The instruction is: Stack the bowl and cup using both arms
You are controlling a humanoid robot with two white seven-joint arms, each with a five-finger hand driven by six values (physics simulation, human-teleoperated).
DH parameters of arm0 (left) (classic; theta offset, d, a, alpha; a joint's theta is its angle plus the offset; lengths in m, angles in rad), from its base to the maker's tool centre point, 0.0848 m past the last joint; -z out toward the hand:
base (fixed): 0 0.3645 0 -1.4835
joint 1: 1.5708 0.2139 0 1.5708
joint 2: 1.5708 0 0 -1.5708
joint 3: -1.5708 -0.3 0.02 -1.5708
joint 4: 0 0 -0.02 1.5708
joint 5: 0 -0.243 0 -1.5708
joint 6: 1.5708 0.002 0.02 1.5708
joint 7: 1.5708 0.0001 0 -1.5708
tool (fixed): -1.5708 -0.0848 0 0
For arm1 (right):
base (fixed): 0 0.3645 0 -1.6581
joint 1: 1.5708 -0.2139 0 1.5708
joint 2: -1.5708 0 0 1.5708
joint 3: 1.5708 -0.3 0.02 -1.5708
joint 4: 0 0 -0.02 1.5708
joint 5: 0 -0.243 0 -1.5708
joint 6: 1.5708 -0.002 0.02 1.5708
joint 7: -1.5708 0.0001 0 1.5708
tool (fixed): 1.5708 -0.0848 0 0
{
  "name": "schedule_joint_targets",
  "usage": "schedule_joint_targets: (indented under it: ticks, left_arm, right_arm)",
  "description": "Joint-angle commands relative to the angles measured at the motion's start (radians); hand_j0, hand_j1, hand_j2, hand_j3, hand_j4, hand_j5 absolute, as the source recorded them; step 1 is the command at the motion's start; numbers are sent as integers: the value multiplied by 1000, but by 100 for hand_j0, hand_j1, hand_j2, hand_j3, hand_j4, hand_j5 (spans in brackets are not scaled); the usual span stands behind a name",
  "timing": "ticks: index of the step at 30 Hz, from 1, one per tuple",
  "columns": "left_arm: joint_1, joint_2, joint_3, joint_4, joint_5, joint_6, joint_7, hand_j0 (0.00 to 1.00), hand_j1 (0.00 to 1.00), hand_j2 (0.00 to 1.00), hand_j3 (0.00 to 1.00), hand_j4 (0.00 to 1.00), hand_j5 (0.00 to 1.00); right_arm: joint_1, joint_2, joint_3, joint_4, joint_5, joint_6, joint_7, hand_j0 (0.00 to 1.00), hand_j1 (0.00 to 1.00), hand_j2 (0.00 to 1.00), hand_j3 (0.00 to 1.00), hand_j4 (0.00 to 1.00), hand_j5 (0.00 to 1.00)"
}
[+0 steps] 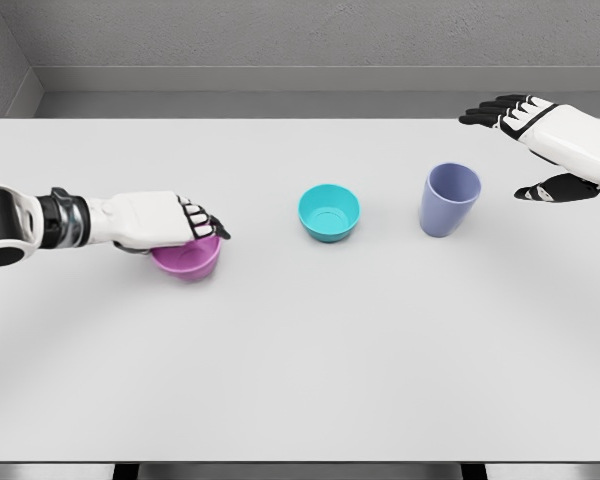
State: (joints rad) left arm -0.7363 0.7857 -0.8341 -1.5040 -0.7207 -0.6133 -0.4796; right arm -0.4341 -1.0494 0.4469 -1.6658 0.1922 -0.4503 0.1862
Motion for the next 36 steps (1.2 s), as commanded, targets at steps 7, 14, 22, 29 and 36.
schedule_joint_targets:
  ticks: [7,14,22,29,36]
  left_arm:
    - [-2,-88,52,13,14,2,-1,56,56,56,56,56,56]
    - [-38,-207,81,111,3,2,-4,56,56,56,56,56,56]
    - [-109,-318,82,232,-14,2,-4,56,56,56,56,56,56]
    - [-149,-430,81,332,-60,2,-4,56,56,56,56,56,56]
    - [-172,-507,79,381,-103,2,-4,57,57,57,57,57,57]
  right_arm:
    - [0,-1,-1,0,-5,1,-1,100,100,100,100,100,100]
    - [0,-1,-1,0,-5,1,-1,100,100,100,100,100,100]
    - [0,-1,-1,0,-5,1,-1,100,100,100,100,100,100]
    - [0,-1,-1,0,-5,1,-1,100,100,100,100,100,100]
    - [0,-1,-1,1,-5,1,-1,100,100,100,100,100,100]
